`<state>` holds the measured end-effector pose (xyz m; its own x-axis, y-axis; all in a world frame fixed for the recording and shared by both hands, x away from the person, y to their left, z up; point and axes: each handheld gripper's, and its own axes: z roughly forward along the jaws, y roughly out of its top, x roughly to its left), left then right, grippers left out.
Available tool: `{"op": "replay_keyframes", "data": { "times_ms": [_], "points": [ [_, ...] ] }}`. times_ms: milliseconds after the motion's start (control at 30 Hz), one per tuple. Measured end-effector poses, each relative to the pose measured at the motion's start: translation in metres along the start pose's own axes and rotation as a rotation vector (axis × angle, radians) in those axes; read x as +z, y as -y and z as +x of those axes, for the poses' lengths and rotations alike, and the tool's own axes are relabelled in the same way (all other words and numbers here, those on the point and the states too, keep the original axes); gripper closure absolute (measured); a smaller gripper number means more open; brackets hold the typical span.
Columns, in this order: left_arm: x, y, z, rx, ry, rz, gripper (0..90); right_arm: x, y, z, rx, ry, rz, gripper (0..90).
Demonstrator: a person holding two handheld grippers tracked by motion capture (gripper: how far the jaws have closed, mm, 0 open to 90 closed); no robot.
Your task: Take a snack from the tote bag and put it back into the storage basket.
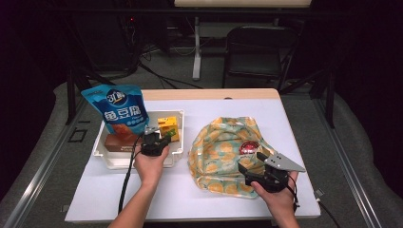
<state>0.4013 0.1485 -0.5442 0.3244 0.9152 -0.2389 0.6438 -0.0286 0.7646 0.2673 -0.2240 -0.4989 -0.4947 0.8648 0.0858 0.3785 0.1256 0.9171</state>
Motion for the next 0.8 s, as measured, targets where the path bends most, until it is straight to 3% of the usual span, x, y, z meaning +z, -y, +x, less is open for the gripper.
{"op": "replay_keyframes", "data": {
  "times_ms": [167, 400, 733, 800],
  "points": [
    [0.003, -0.004, 0.0, 0.004, -0.038, 0.012, 90.0, -0.001, 0.0, -0.001, 0.003, 0.001, -0.005, 19.1],
    [0.011, -0.009, 0.0, -0.027, -0.026, 0.002, 90.0, -0.001, -0.001, -0.002, 0.005, 0.004, -0.007, 19.1],
    [0.01, -0.01, -0.002, -0.037, -0.084, -0.002, 90.0, -0.002, -0.001, -0.004, 0.011, 0.01, -0.006, 19.3],
    [0.006, -0.01, -0.003, -0.025, -0.07, -0.006, 90.0, -0.002, -0.001, -0.004, 0.008, 0.01, -0.006, 19.3]
  ]
}}
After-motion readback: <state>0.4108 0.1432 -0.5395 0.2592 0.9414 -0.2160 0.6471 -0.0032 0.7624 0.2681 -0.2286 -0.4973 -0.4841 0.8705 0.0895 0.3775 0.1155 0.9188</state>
